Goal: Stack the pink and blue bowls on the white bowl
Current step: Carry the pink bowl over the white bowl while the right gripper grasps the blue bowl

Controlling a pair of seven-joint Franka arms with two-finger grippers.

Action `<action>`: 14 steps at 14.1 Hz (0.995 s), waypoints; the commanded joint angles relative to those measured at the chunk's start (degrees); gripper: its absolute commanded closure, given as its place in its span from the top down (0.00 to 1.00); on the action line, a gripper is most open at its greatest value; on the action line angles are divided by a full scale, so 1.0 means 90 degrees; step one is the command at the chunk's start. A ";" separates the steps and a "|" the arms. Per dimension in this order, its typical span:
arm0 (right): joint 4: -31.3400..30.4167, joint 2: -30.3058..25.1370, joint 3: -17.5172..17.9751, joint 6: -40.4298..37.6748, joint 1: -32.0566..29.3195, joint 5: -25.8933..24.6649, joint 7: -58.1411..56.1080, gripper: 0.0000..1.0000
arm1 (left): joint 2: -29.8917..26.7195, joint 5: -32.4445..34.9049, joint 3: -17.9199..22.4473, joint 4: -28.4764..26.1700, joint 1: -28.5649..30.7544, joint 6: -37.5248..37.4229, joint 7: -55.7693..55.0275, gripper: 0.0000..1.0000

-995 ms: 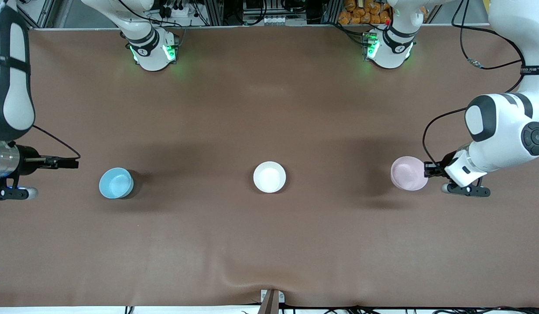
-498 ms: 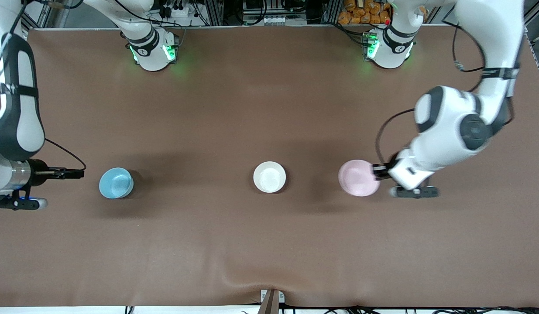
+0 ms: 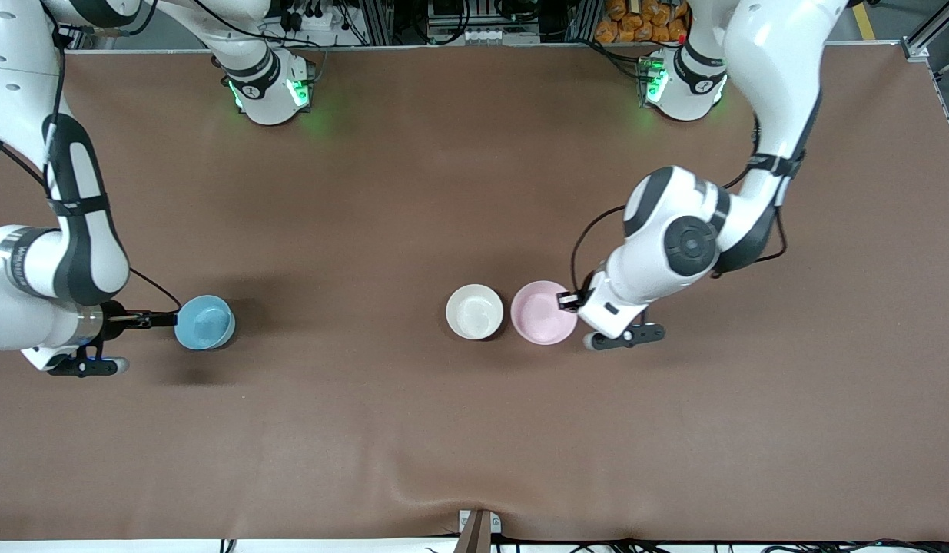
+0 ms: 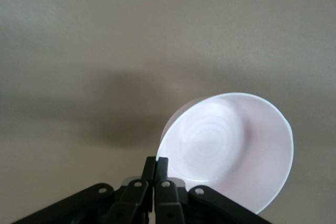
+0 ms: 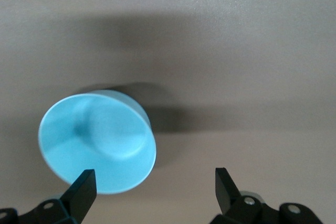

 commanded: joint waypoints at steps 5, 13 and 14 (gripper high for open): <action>-0.1417 -0.0302 0.0106 0.1709 -0.0181 -0.0087 -0.0071 1.00 | 0.1075 -0.0052 0.0111 0.1022 -0.0965 0.0497 -0.1143 0.00; -0.1526 -0.0303 0.0135 0.1701 -0.0170 0.0370 0.0447 0.00 | 0.1173 -0.0003 0.0179 0.0837 -0.1317 0.0830 -0.1182 0.00; -0.1526 -0.0303 0.0135 0.1701 -0.0171 0.0556 0.0418 0.00 | 0.1173 -0.0003 0.0199 0.0721 -0.1327 0.0927 -0.1172 0.00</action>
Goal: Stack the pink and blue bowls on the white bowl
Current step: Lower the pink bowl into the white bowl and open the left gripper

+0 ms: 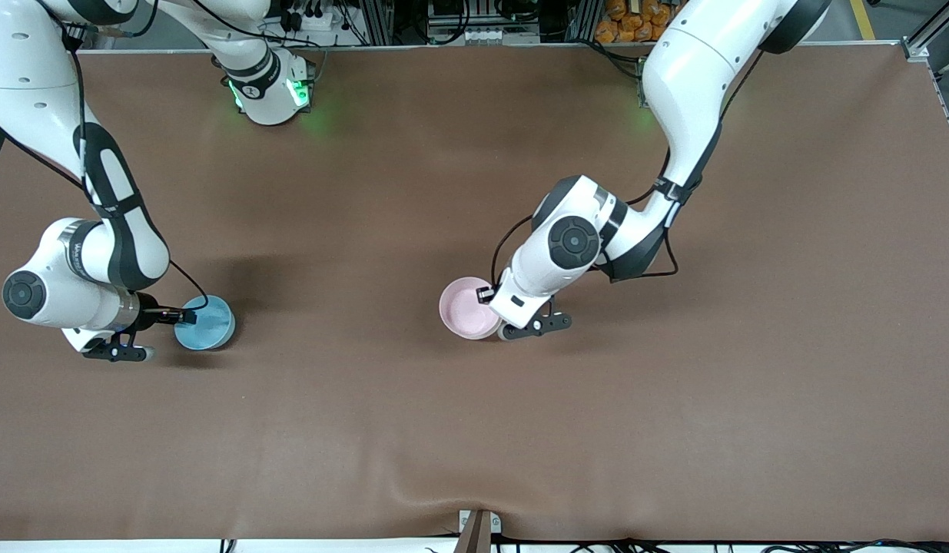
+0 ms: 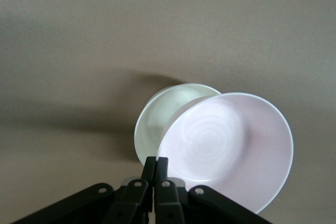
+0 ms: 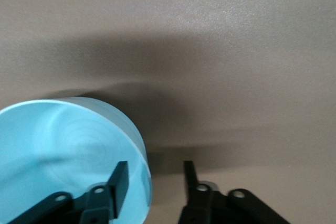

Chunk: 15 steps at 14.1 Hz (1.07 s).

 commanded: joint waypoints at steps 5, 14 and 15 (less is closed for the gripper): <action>-0.0161 -0.0284 0.0075 -0.0022 -0.0116 0.0365 -0.0009 0.00 | 0.0065 0.0241 0.0131 -0.0272 -0.0099 0.0346 -0.0101 0.00; 0.0404 -0.1055 0.0192 -0.1084 -0.0038 0.0559 -0.0087 0.00 | 0.0290 0.0241 0.0131 -0.0301 -0.0109 0.0747 -0.0091 0.00; 0.0493 -0.1094 0.0192 -0.1299 -0.0038 0.0735 -0.0087 0.00 | 0.0300 0.0232 0.0122 -0.0291 -0.0080 0.0747 -0.0101 0.17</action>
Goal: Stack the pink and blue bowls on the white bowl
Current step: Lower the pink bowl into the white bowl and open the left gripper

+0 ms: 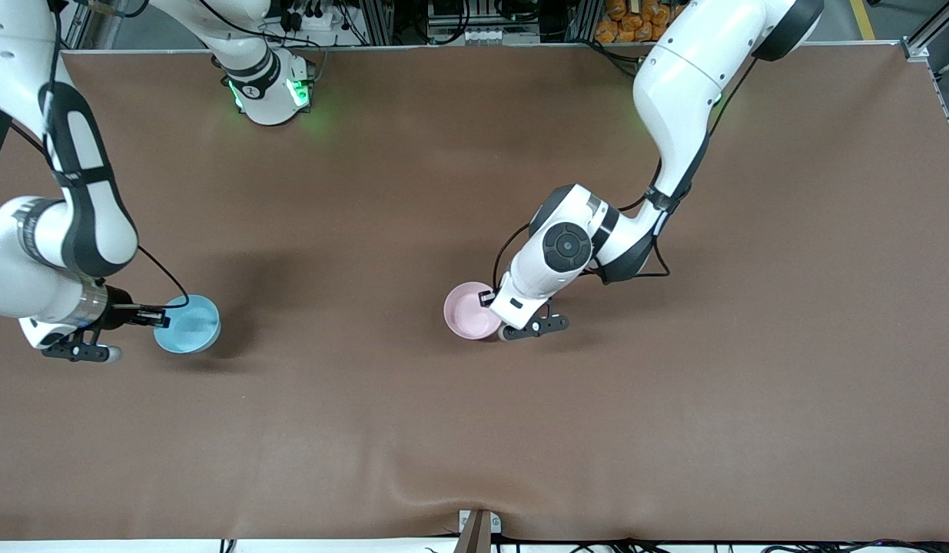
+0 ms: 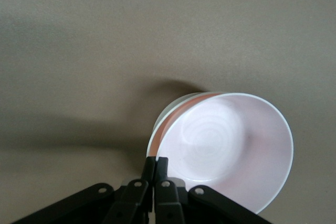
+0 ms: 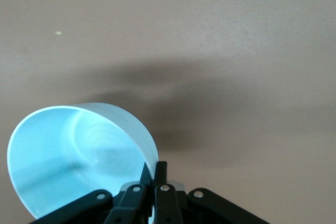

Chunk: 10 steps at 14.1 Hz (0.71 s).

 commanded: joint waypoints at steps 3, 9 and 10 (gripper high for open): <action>0.0224 -0.0310 0.0054 -0.0704 0.0037 0.0545 -0.0025 0.00 | -0.0038 0.0095 0.0027 0.0090 -0.0005 0.0059 -0.0314 1.00; 0.0224 -0.0642 0.0054 -0.1328 0.0174 0.1092 0.0004 0.00 | -0.0994 0.0804 0.0134 0.0119 0.0219 -0.1180 -0.0326 1.00; 0.0215 -0.0691 0.0054 -0.1397 0.0241 0.1180 0.0101 0.00 | -0.1122 0.1108 0.0134 0.0129 0.0268 -0.1317 -0.0316 1.00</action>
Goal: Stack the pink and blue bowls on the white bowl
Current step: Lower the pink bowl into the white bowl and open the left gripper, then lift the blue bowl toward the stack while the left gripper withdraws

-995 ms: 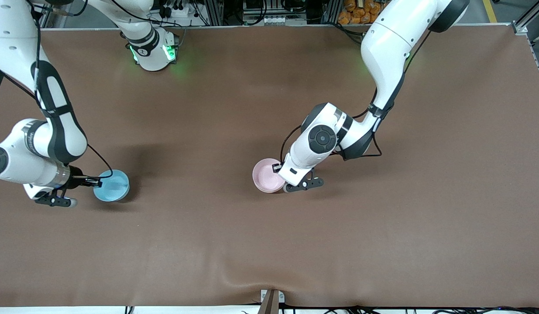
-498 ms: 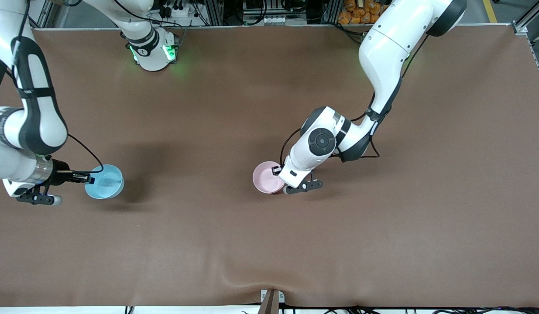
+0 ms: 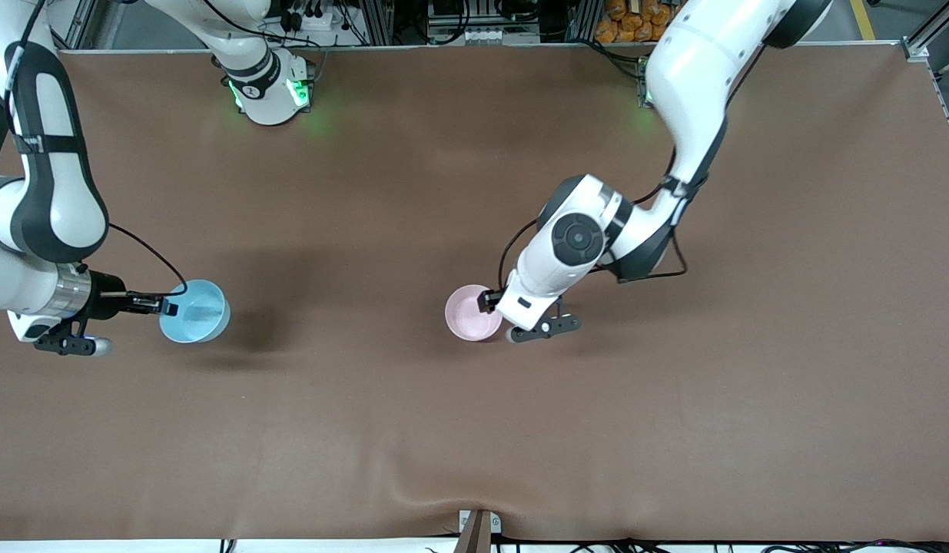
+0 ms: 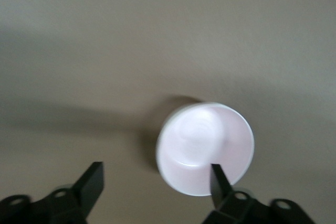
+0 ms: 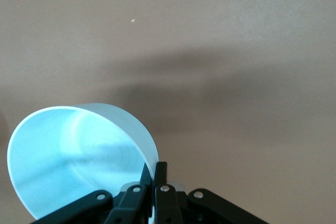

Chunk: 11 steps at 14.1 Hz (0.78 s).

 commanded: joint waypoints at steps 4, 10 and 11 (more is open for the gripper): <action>-0.0103 -0.0579 -0.0005 -0.0514 0.0577 0.0362 0.1333 0.00 | -0.0799 0.0797 0.0021 -0.0133 0.0715 -0.0701 0.0496 1.00; -0.0084 -0.0658 -0.0005 -0.0525 0.1778 0.0478 0.3180 0.00 | -0.1220 0.0680 -0.0367 -0.0133 0.2335 -0.1403 0.2626 1.00; -0.0084 -0.0649 -0.0024 -0.0486 0.2050 0.0673 0.3433 0.00 | -0.1327 0.0680 -0.0650 -0.0133 0.2735 -0.1589 0.2793 1.00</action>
